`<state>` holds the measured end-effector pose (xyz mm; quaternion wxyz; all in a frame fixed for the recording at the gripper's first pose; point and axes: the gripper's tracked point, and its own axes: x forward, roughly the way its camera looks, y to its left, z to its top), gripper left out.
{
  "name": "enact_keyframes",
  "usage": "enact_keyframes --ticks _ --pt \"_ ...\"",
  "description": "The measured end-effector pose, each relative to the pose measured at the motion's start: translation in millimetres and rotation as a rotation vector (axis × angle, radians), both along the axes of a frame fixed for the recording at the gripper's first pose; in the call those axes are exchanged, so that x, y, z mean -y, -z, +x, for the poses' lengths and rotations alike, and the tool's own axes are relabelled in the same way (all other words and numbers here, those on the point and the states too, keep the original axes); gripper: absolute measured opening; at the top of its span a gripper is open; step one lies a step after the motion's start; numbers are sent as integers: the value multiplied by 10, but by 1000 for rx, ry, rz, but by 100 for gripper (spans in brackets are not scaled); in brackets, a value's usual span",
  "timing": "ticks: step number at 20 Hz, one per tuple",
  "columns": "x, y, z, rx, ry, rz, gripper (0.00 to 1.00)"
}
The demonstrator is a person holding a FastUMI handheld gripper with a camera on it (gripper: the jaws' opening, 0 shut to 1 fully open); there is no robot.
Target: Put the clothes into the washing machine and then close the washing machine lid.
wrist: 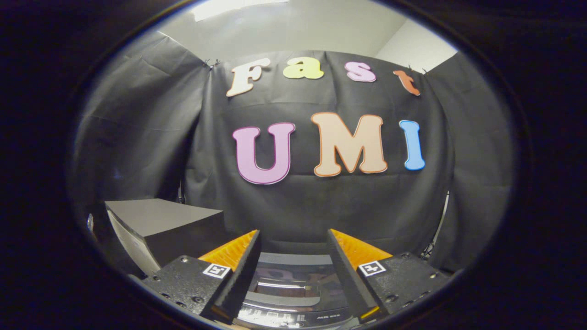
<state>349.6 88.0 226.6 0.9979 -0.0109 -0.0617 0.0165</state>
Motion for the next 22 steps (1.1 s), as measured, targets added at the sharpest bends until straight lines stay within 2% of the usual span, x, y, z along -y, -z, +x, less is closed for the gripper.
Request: enact_keyframes --ticks 12,17,22 --pt "506 397 -851 75 90 -32 90" --pt "555 746 -1151 73 96 -62 91" --pt "575 1113 -1400 58 85 -23 91"
